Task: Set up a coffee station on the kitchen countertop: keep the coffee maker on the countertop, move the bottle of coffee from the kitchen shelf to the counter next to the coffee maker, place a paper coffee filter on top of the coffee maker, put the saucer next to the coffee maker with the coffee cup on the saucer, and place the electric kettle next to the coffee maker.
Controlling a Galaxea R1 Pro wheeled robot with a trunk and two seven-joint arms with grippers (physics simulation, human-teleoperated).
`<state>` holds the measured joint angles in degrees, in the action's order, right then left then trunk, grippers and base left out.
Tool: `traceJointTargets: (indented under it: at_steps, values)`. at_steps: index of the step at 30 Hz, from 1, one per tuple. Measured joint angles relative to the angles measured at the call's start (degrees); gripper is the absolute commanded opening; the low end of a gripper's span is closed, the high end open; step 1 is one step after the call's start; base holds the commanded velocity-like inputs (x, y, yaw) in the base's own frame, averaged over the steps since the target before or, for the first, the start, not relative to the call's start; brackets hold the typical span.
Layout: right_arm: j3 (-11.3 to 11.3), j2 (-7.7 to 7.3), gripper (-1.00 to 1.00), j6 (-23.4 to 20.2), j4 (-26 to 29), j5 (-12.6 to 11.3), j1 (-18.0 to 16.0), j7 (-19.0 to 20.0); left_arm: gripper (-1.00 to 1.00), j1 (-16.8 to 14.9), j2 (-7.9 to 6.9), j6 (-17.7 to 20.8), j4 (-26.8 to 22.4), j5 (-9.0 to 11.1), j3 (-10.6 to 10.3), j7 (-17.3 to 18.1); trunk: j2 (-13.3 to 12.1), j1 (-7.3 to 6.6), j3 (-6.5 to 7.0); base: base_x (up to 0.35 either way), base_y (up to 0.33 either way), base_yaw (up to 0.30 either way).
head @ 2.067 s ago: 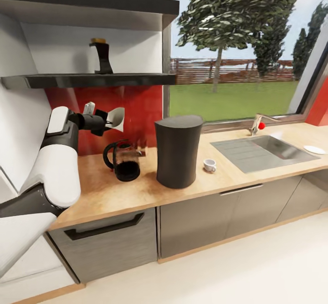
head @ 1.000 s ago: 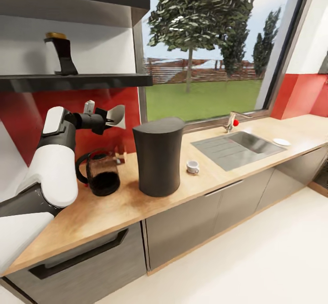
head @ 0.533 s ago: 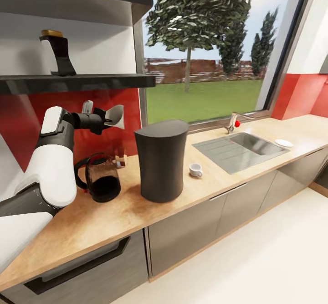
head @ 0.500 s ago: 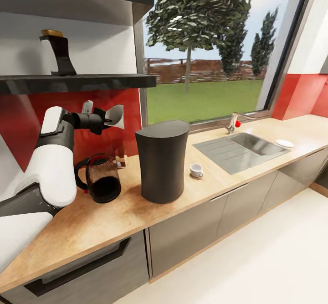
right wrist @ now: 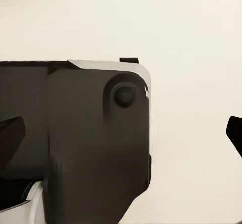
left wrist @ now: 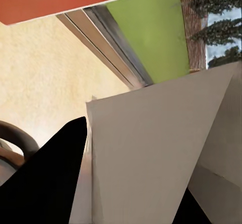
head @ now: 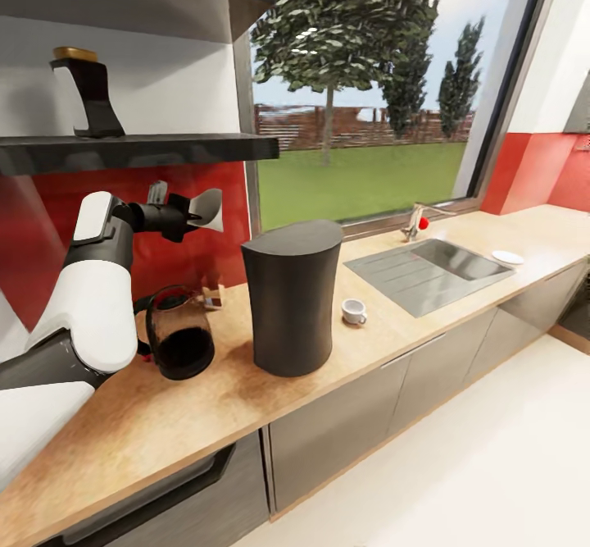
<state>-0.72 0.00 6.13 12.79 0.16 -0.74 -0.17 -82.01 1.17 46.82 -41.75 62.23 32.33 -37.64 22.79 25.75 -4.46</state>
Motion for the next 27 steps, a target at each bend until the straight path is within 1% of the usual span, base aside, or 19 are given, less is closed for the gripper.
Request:
traceJointTargets:
  at_steps: [3,9,13,19,27]
  values:
    - [0.00,0.00,1.00,0.00,-0.01,0.00,-0.01,-0.01,-1.00,0.00,0.00,0.06,-0.01,0.01,0.00,0.00,0.00,0.00,0.00,0.000,0.000,-0.040]
    - [0.00,0.00,1.00,-0.01,0.01,0.00,0.01,0.00,-1.00,0.00,0.01,0.11,0.01,0.00,0.00,0.01,0.00,0.00,0.00,0.000,0.000,-0.215]
    - [0.00,0.00,1.00,0.00,-0.01,0.00,0.00,0.00,-1.00,0.00,-0.03,1.67,-0.01,0.03,0.03,0.08,0.00,0.00,0.00,0.000,0.000,-0.037]
    - [0.00,0.00,1.00,0.00,-0.01,0.00,0.00,-0.04,-1.00,0.00,-0.01,2.06,-0.01,0.04,0.03,0.31,0.00,0.00,0.00,0.000,0.000,-0.003]
    - [0.00,0.00,1.00,0.00,0.01,0.00,-0.01,0.00,-1.00,0.00,0.00,2.17,0.00,0.01,0.01,0.44,0.00,0.00,0.00,0.000,0.000,-0.179]
